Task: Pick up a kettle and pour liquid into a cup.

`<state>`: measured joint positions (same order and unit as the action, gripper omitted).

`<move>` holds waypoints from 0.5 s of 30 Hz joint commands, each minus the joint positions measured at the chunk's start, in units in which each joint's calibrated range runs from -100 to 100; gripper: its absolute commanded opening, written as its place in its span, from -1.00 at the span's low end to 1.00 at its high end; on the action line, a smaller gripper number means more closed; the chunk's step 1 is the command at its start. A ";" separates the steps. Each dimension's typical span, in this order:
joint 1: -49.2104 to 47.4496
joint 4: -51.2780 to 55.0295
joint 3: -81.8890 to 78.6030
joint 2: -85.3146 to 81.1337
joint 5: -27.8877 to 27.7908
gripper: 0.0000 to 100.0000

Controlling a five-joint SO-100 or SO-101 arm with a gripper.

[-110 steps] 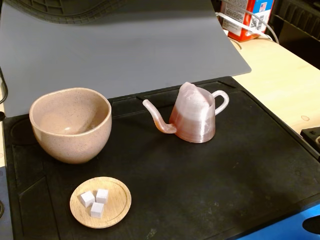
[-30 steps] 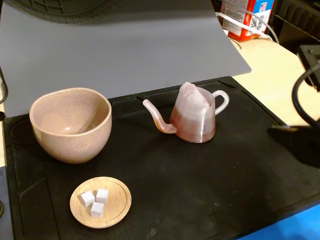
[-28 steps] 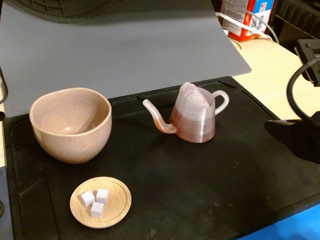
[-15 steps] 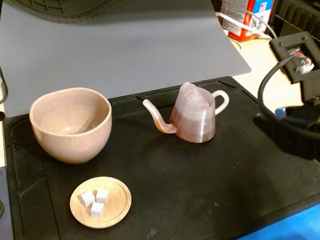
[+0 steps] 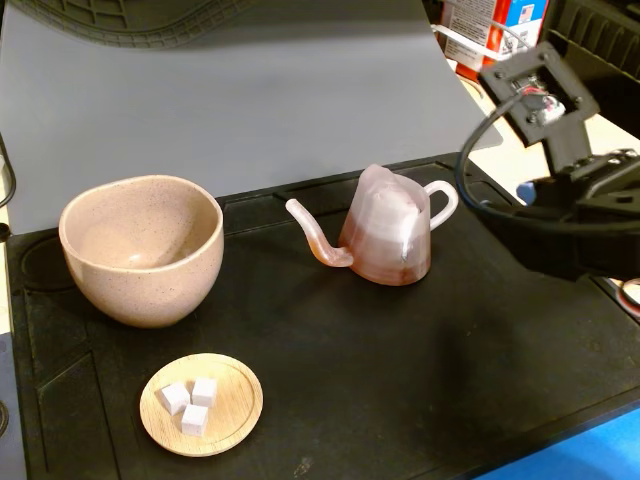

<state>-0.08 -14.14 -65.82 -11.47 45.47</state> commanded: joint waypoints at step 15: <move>-2.70 -1.13 14.01 11.30 -1.62 -0.69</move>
<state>-3.10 -14.31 -54.24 0.09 43.79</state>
